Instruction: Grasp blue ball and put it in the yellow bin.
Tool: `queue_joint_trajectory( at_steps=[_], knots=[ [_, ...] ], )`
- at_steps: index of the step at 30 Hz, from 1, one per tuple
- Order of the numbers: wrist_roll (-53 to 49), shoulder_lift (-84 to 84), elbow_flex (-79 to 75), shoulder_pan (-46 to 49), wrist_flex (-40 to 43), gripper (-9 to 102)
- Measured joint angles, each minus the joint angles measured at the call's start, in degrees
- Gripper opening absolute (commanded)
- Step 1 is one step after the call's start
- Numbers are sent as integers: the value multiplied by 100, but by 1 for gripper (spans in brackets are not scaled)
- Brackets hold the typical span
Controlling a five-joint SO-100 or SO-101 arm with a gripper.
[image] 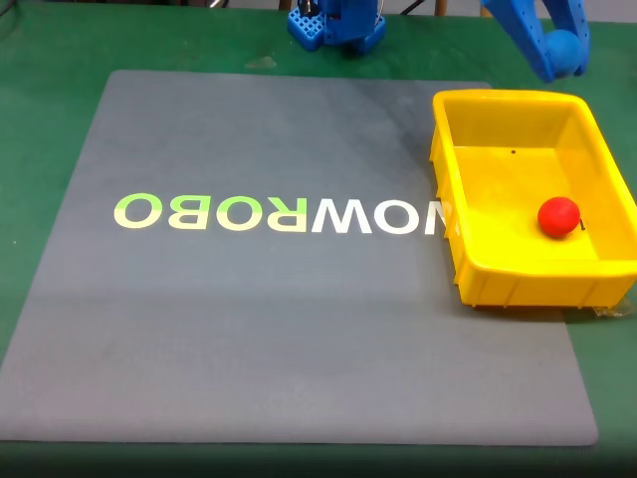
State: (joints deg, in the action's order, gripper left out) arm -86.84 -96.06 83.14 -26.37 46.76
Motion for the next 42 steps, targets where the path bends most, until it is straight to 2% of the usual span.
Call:
queue_joint_trajectory(
  at_steps=[5, 7, 11, 17, 29, 37, 42],
  knots=[
    [0, 0, 0, 0, 0, 31],
    [0, 0, 0, 0, 0, 38],
    [0, 0, 0, 18, 0, 43],
    [0, 0, 0, 53, 0, 44],
    [-237, -492, 501, 141, 18, 40],
    [-272, -2206, 1635, 431, 1046, 23],
    [-255, -3331, 2663, 1002, 1494, 4]
  ],
)
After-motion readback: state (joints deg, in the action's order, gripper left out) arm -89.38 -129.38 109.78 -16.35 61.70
